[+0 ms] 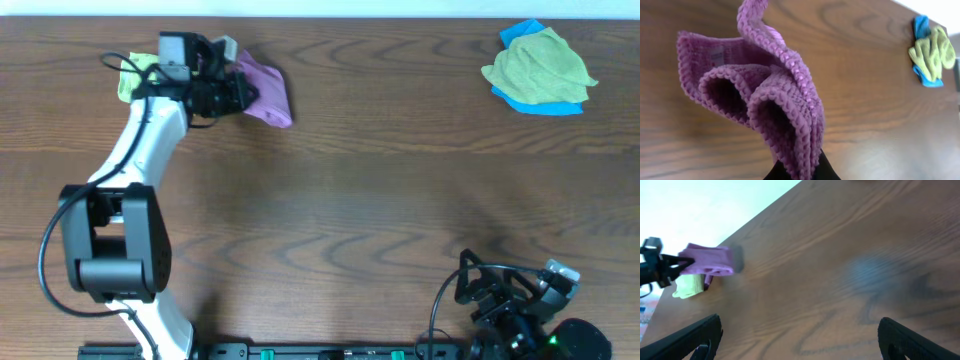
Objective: Fold the cloth
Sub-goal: 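Lift the pink square with the left gripper and carry it to the green cloth, then lower the pink square onto the green cloth stack with the left gripper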
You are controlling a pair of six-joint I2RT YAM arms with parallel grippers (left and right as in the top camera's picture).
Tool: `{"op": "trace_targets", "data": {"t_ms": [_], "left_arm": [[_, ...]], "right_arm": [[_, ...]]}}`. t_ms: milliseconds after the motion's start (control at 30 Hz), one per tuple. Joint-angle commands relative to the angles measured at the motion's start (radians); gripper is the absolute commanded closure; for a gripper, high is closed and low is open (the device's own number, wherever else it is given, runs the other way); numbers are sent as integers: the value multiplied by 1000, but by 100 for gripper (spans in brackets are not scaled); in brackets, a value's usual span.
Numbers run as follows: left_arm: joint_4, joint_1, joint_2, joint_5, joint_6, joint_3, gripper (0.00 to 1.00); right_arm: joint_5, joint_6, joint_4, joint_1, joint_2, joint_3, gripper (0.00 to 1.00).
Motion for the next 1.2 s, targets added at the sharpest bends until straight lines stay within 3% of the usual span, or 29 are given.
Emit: {"op": "trace_targets", "data": {"t_ms": [0,333,833,1167], "left_arm": [[-14,49,-30,-45,90,43,94],[-138,132,-30,-103,232,134,94],[-140,233,-25,-122,374,204,94],[-150,249,50,-85,398,310,94]], "right_arm": [[11,10,10,-6,-4,-2,1],[11,10,13,-6,-4,-2,1],[11,10,13,-6,-4,-2,1],[11,10,57,-6,-4,-2,1]]}}
